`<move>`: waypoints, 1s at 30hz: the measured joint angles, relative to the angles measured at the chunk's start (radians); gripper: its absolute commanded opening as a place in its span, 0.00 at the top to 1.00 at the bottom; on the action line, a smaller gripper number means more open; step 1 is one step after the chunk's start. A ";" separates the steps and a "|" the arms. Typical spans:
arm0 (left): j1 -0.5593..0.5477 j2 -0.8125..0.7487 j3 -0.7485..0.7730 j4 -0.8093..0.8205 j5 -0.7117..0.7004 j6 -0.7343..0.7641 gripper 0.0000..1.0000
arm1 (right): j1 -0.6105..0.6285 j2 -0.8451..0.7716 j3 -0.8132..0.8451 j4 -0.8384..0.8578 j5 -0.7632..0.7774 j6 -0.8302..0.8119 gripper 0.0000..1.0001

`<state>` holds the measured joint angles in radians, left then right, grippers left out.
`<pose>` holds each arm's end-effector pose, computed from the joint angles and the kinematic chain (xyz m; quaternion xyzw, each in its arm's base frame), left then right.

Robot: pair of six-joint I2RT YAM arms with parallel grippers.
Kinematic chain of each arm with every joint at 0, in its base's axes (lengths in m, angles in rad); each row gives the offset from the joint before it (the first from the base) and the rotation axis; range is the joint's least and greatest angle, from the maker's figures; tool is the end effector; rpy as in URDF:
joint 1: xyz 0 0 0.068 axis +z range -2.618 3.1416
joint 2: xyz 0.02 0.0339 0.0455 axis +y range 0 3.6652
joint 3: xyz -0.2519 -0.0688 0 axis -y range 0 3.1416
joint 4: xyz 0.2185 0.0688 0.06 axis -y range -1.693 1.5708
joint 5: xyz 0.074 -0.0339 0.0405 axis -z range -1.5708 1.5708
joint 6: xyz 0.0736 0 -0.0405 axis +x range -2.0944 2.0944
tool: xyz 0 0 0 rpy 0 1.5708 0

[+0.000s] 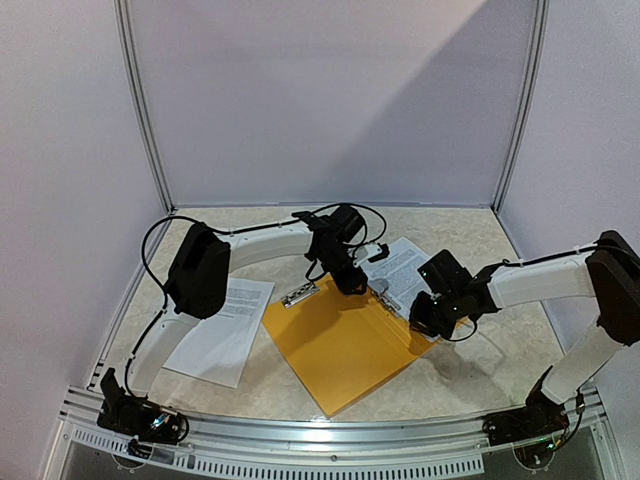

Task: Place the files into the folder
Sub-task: Clamp the file and folder with some files.

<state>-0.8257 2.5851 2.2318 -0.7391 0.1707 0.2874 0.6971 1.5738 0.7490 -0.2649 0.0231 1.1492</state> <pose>0.3482 -0.3959 0.0972 0.5285 0.8112 -0.1426 0.2055 0.2169 0.1794 0.1148 0.2203 0.9458 0.1832 0.1527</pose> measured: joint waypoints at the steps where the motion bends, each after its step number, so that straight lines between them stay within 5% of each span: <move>1: 0.000 0.000 0.000 0.000 0.000 0.000 0.54 | 0.000 -0.013 0.002 -0.007 -0.003 -0.007 0.85; 9: 0.000 0.000 0.000 0.000 0.000 0.000 0.54 | -0.002 -0.095 0.077 -0.003 -0.011 -0.037 0.61; 17: 0.000 0.000 0.000 0.000 0.000 0.000 0.54 | -0.004 0.012 0.216 0.020 -0.005 -0.048 0.61; 23: 0.000 0.000 0.000 0.000 0.000 0.000 0.54 | -0.016 0.077 0.246 0.013 -0.002 -0.035 0.73; 30: 0.000 0.000 0.001 -0.001 0.000 0.001 0.54 | -0.034 0.090 0.246 0.017 -0.019 -0.025 0.75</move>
<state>-0.8257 2.5851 2.2330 -0.7403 0.1703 0.2882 0.6636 1.6634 0.9955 -0.2478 0.0036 1.1240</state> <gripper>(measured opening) 0.460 0.250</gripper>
